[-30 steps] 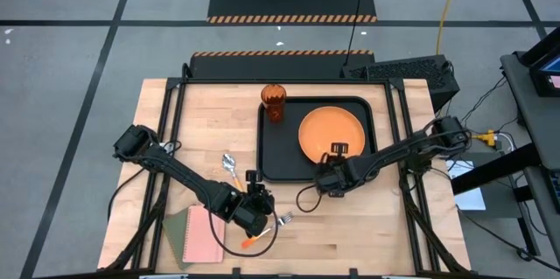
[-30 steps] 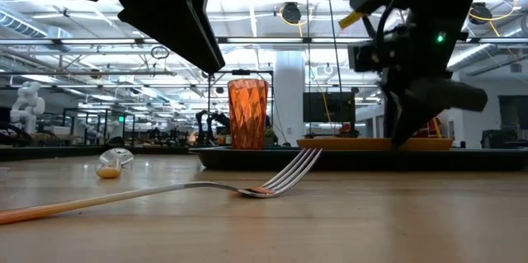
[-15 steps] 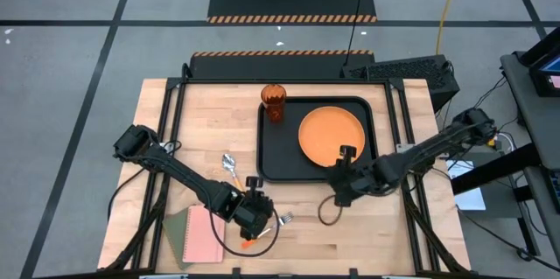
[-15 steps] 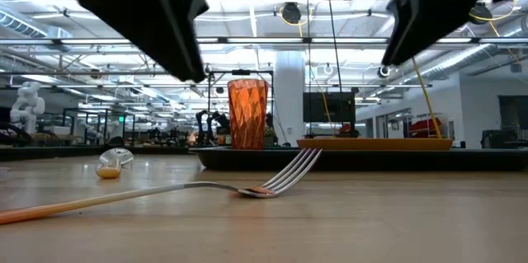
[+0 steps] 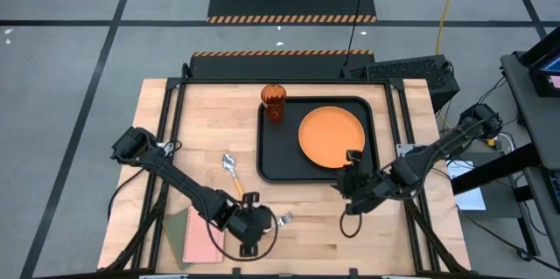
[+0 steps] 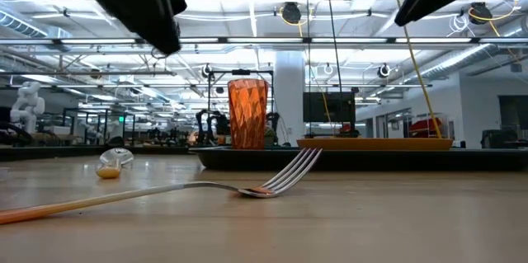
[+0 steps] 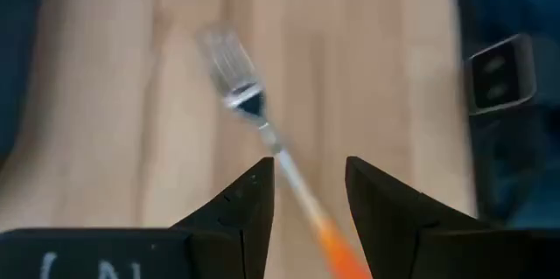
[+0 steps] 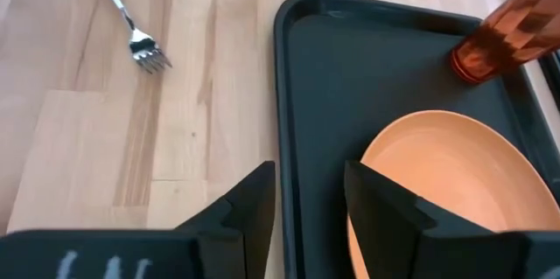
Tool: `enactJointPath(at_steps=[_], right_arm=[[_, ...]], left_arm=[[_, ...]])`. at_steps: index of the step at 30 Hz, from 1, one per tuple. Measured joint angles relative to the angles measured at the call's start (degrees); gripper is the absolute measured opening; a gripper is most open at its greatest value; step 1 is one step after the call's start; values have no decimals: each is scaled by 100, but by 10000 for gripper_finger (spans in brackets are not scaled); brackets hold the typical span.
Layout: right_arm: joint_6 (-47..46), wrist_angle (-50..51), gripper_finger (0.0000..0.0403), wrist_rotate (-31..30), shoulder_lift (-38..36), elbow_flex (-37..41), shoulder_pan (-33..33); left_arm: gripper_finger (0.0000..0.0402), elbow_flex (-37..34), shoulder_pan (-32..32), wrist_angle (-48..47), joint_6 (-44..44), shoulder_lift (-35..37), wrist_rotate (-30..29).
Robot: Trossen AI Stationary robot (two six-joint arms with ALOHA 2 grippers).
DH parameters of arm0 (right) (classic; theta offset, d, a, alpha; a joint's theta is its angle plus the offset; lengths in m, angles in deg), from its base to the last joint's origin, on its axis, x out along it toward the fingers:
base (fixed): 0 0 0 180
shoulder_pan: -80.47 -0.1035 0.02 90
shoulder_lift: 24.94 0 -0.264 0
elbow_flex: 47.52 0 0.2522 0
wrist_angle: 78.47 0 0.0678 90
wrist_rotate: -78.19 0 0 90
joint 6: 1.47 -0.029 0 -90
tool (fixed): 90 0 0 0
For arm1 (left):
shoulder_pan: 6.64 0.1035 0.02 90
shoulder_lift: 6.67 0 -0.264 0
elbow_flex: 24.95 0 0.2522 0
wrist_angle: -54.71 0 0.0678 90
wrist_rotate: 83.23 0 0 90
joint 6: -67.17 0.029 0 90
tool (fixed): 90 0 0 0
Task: Pick and place plate/cup/fork/spoon on tray
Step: Put the orange fork on the black serving tray to the left of the orange plate
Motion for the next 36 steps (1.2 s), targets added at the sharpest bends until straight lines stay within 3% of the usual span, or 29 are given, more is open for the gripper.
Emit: enactJointPath(at_steps=[6, 15, 22, 36], right_arm=[[121, -30, 130, -10, 0, 0, -27], [206, -47, 130, -12, 0, 0, -27], [365, -74, 130, -13, 0, 0, -25], [562, -171, 130, -14, 0, 0, -21]], left_arm=[[145, 41, -218, 636, 224, -322, 158], [145, 83, -388, 540, -137, -996, -1075], [145, 83, -465, 564, -400, -1044, -1765], [145, 68, -478, 759, -771, -1545, -2220]])
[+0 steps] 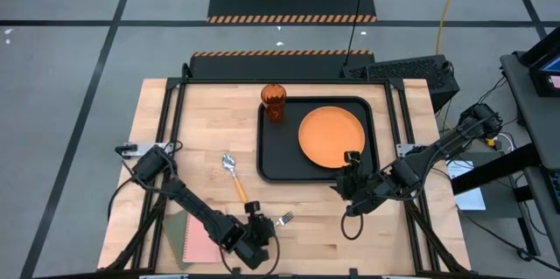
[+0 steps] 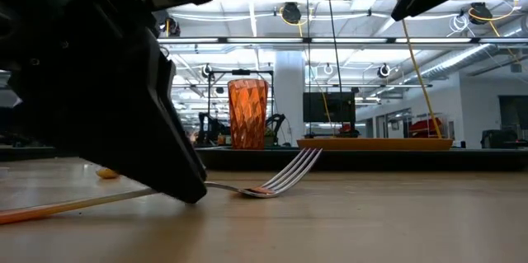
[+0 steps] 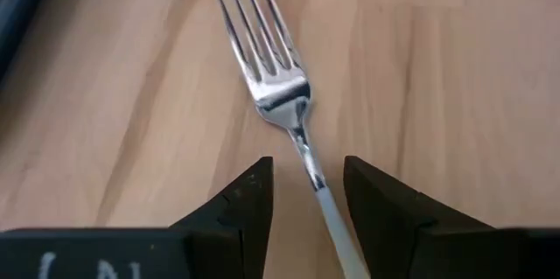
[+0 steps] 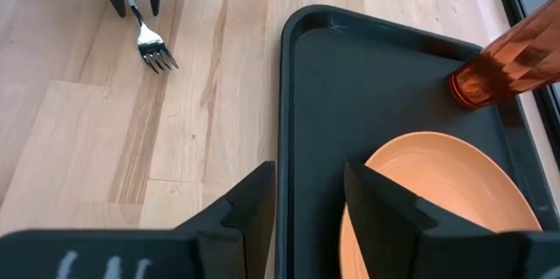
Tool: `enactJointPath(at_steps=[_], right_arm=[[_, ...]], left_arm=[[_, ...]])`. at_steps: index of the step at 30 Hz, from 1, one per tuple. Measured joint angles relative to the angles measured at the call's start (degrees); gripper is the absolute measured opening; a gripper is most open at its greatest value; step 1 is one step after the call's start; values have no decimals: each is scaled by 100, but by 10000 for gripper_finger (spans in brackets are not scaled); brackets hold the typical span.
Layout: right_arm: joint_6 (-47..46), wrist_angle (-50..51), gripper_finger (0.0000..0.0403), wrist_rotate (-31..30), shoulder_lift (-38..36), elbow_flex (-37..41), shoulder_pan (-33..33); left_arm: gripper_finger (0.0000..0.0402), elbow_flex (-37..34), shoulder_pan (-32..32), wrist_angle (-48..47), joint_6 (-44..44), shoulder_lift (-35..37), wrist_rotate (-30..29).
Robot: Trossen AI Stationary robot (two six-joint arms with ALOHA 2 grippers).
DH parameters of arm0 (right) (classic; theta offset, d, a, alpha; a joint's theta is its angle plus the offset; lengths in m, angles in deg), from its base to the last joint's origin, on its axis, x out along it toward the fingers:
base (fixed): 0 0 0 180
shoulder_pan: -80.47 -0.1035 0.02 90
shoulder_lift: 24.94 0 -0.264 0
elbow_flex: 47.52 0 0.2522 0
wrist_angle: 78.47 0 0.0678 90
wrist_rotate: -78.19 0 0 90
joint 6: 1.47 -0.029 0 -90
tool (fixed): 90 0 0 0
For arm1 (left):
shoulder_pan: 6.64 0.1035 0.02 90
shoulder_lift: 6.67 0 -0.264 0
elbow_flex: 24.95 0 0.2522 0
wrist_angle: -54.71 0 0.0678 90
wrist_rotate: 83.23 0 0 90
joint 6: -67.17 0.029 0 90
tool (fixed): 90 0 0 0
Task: Pick and place plate/cup/fork/spoon on tray
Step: Put the orange fork on the black serving tray to the left of the orange plate
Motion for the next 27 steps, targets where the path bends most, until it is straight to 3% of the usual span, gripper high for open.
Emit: enactJointPath(at_steps=[5, 9, 21, 27], right_arm=[[20, -2, 130, 0, 0, 0, 0], [17, -2, 130, 0, 0, 0, 0], [17, -2, 130, 10, 0, 0, 0], [19, 45, 130, 31, 0, 0, -7]], left_arm=[[145, 0, 51, -92, -157, 0, -118], [138, 0, 159, -196, -328, 0, 122], [14, 15, 354, -299, -226, 16, 533], [23, 13, 487, -304, -17, 19, 644]])
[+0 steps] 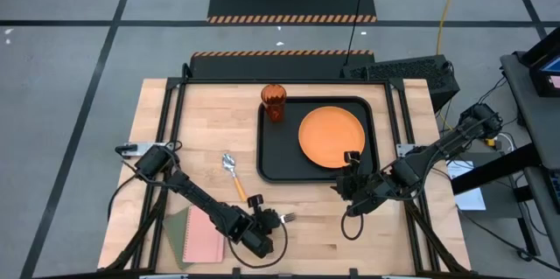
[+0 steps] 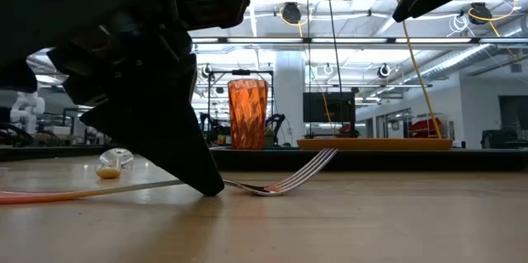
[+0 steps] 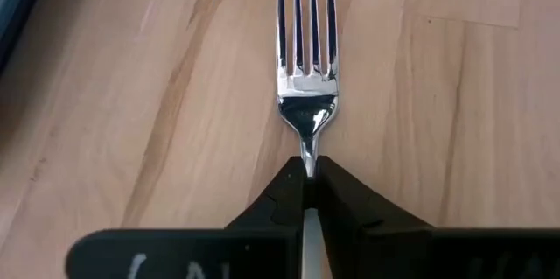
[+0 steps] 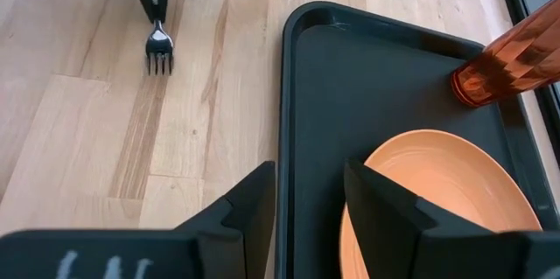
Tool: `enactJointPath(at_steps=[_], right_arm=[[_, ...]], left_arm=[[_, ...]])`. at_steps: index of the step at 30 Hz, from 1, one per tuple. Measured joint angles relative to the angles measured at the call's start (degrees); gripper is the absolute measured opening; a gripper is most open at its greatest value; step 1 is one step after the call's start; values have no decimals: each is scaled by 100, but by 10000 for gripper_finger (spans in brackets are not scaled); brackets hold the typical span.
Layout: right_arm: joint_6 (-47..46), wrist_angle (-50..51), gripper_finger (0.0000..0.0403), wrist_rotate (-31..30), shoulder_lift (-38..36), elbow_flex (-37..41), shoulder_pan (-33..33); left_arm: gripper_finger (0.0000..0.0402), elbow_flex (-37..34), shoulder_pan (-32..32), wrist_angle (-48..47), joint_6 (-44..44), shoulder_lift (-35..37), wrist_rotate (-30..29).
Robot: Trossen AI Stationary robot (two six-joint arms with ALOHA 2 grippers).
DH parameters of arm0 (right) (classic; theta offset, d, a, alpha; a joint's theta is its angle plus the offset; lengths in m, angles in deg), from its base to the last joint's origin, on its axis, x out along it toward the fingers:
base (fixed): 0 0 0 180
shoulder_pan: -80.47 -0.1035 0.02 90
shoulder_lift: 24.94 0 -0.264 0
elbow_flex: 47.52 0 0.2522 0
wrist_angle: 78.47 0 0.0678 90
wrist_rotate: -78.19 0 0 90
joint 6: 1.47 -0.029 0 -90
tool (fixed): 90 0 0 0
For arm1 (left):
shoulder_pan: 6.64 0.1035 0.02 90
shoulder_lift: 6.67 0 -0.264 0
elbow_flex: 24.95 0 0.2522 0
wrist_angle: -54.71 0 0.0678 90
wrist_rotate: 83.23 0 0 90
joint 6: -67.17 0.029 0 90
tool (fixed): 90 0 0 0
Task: Pick and place plate/cup/fork/spoon on tray
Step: Put the orange fork on the black serving tray to the left of the orange plate
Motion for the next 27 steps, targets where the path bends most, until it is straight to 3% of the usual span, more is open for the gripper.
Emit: enactJointPath(at_steps=[13, 20, 27], right_arm=[[22, 49, 130, 14, 2, 0, 0], [60, 293, 130, 0, -88, -2, -2], [-278, 688, 130, -20, -573, -2, -4]], left_arm=[[12, -31, 291, -223, 416, 594, 161], [12, -28, 646, -357, 663, 1245, -324], [11, -22, 1157, -369, 986, 1924, -430]])
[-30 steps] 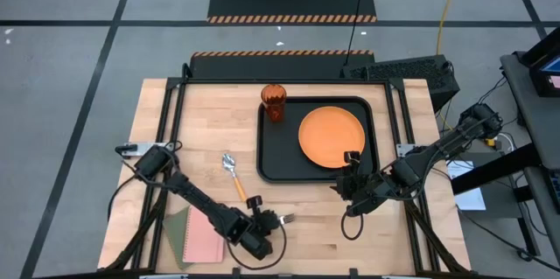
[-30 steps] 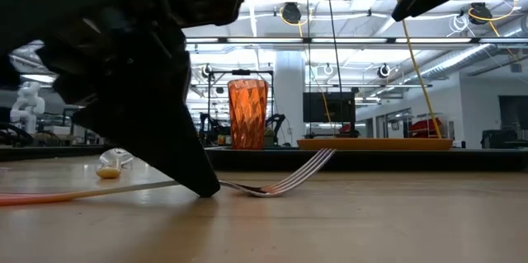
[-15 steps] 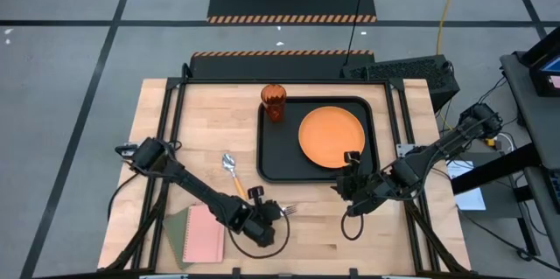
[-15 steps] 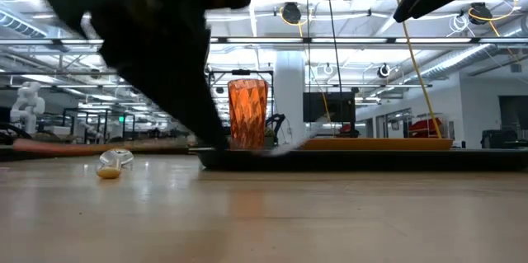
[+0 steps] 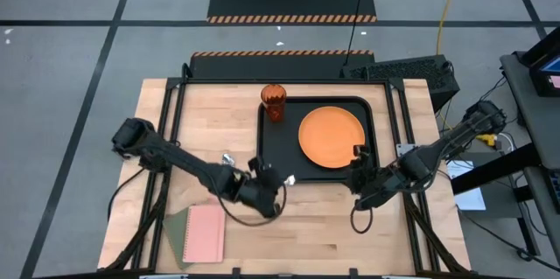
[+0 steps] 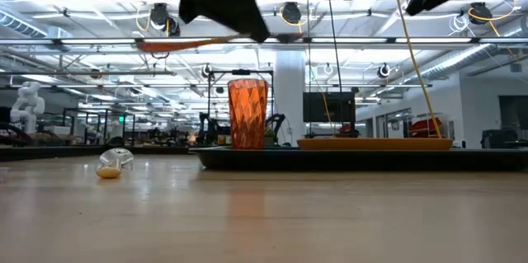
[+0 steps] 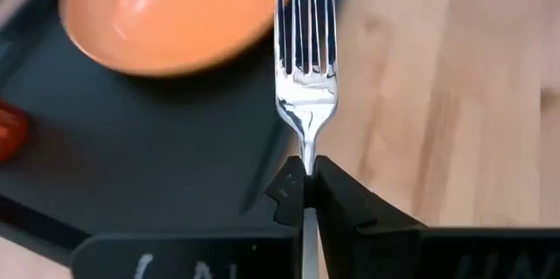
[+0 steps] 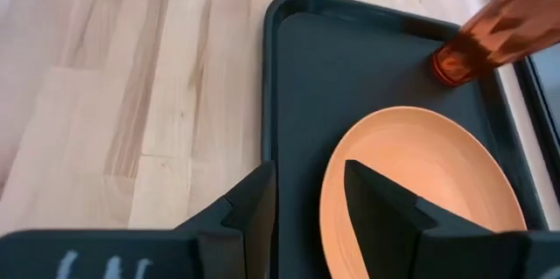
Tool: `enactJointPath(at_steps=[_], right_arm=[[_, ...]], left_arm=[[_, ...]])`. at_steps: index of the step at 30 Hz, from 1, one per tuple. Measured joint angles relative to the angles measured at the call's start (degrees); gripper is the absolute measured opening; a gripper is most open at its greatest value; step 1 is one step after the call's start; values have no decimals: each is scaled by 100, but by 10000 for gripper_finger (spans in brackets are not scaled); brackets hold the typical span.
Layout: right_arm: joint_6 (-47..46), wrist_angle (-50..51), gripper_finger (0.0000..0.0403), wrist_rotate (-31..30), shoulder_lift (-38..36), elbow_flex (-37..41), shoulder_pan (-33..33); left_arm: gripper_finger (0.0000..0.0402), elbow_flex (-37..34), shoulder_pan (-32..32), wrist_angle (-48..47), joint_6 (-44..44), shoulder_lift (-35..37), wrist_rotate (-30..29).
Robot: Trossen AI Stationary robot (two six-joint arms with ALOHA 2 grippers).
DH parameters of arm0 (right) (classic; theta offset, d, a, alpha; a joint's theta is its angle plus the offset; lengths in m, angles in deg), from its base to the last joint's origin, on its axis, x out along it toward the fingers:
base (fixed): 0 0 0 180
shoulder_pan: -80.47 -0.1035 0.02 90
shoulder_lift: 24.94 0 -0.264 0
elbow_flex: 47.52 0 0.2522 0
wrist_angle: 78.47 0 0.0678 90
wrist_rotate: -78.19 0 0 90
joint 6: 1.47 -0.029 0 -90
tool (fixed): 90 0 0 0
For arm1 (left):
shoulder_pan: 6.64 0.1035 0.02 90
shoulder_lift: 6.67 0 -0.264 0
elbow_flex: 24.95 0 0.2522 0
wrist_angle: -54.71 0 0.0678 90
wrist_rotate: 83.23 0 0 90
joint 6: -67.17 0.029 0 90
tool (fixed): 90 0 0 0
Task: Pick and place plate/cup/fork/spoon on tray
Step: Put the orange fork on the black serving tray to the left of the orange plate
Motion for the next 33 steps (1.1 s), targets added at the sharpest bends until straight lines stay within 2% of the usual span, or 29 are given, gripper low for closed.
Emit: enactJointPath(at_steps=[7, 15, 18, 23, 25, 33], right_arm=[[-22, 86, 130, -345, -324, 0, -6], [169, 283, 130, -874, -322, 0, -2], [196, 527, 130, -1303, -329, 0, -2], [337, 724, 130, -2396, -332, 2, 0], [352, 769, 130, -2623, -334, 2, 0], [668, 775, 130, -2677, -334, 2, 0]], left_arm=[[12, 0, 633, 238, 67, 377, -243], [12, 7, 1073, 1016, -96, 272, -343], [13, 7, 1156, 1228, -205, 137, -383], [11, 7, 1209, 1294, -526, -162, -598], [11, 4, 1209, 1286, -687, -284, -686], [14, 4, 1285, 1373, -1363, -629, -982]])
